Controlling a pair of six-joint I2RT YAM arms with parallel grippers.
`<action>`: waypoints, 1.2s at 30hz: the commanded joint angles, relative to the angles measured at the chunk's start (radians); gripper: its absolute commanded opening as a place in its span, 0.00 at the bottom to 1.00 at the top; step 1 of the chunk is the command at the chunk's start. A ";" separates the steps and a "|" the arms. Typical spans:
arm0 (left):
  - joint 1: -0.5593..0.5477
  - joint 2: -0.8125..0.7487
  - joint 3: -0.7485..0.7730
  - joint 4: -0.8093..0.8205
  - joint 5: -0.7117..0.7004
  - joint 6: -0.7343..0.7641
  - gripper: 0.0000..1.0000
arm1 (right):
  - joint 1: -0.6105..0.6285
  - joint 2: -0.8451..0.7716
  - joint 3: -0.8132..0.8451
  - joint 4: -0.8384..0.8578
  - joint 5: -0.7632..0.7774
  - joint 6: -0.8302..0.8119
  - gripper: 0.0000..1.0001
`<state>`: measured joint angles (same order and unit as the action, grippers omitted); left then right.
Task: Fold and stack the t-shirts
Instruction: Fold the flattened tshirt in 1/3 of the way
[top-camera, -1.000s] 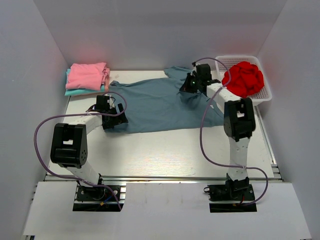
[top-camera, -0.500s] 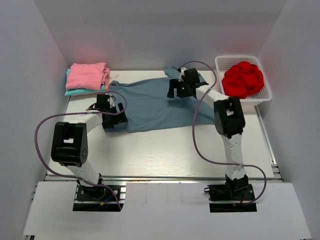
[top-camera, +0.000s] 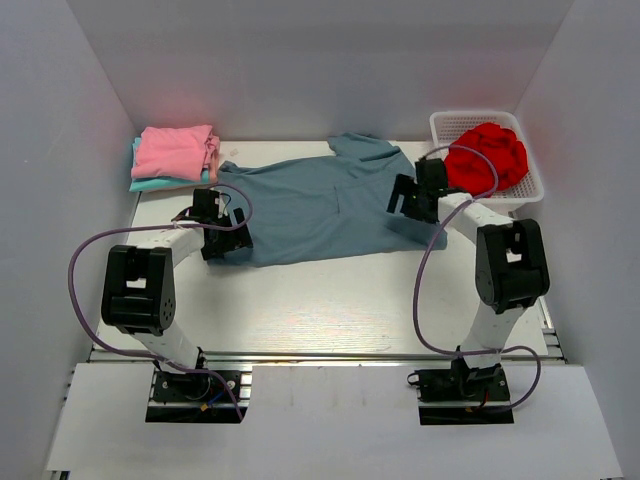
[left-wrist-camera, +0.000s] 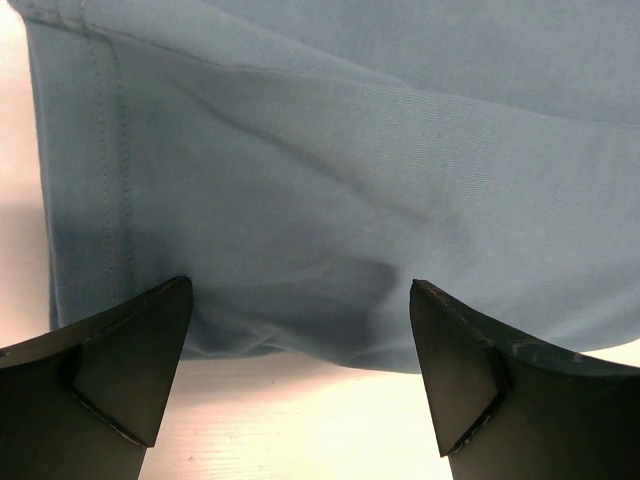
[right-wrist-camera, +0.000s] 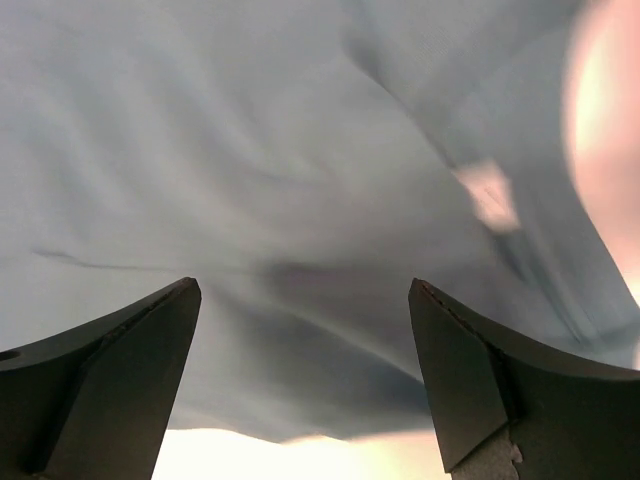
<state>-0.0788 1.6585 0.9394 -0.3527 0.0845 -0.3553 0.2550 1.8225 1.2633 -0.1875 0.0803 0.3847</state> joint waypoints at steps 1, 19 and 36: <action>0.002 -0.045 -0.011 -0.046 -0.038 -0.004 1.00 | -0.058 -0.002 -0.071 -0.072 0.007 0.071 0.90; 0.016 -0.251 -0.275 -0.182 -0.124 -0.247 1.00 | -0.309 -0.290 -0.643 -0.213 -0.085 0.206 0.77; 0.007 -0.766 -0.386 -0.419 -0.060 -0.422 1.00 | -0.296 -0.894 -0.777 -0.403 -0.100 0.203 0.83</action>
<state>-0.0734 0.9482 0.4744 -0.7128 0.0380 -0.7643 -0.0471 0.9894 0.4671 -0.4847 -0.0402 0.5953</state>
